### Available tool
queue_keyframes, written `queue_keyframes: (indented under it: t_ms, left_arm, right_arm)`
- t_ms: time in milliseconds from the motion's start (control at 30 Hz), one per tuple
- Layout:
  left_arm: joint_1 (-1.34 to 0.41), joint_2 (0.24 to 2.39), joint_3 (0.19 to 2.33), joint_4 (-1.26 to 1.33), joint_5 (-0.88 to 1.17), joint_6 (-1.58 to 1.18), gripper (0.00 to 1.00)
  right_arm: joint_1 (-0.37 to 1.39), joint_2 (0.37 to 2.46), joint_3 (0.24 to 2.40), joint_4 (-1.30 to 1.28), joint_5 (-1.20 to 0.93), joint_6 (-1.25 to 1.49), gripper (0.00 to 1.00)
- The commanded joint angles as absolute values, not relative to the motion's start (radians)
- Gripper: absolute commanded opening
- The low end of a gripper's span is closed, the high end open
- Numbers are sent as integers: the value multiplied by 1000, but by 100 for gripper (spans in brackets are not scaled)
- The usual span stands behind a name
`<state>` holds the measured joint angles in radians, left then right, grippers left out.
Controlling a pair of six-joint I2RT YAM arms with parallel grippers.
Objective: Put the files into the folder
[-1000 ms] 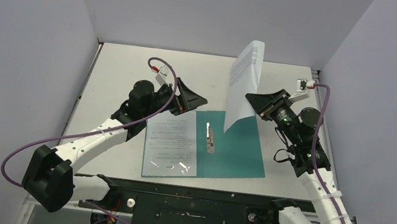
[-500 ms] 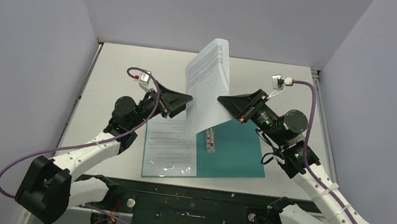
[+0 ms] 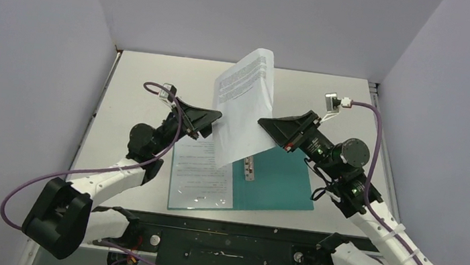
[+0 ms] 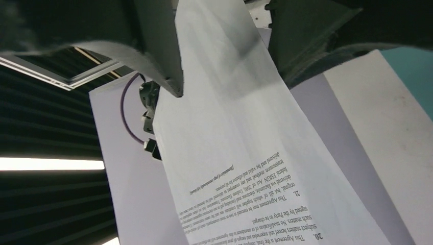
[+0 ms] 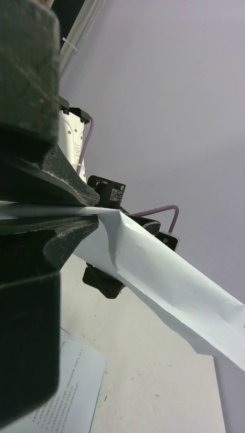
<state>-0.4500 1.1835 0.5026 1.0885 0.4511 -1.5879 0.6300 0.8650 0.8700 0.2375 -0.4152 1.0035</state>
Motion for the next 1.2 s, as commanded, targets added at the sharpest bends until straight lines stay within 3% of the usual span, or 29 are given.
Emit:
queue_keyframes:
  t_ms: [0,133,267,433,1033,1133,1167]
  left_arm:
    - [-444,1180,508,1238,484,-1640,50]
    - [-443,1165,504,1231,488,-1637,32]
    - [-444,1158,513,1212,503,-1638,0]
    - [-443,1137,534,1194,521,-1606,0]
    - [-434,1020,652,1016,798,-1380,0]
    - [-434,989,691,929,844,-1316,0]
    - [-434,980,702,903,863,-1297,0]
  right_arm:
    - [636,826,847,268,-402,985,15]
    - [637,805,837,237,-407,969,16]
    - [636,789,839,195,-421,942,16]
    - [637,763,854,120,-421,868,25]
    - [637,659,977,-298,-233,521,92]
    - [637,628,980,-325,-216,484,100]
    - [636,618,979,-327,-219,477,98]
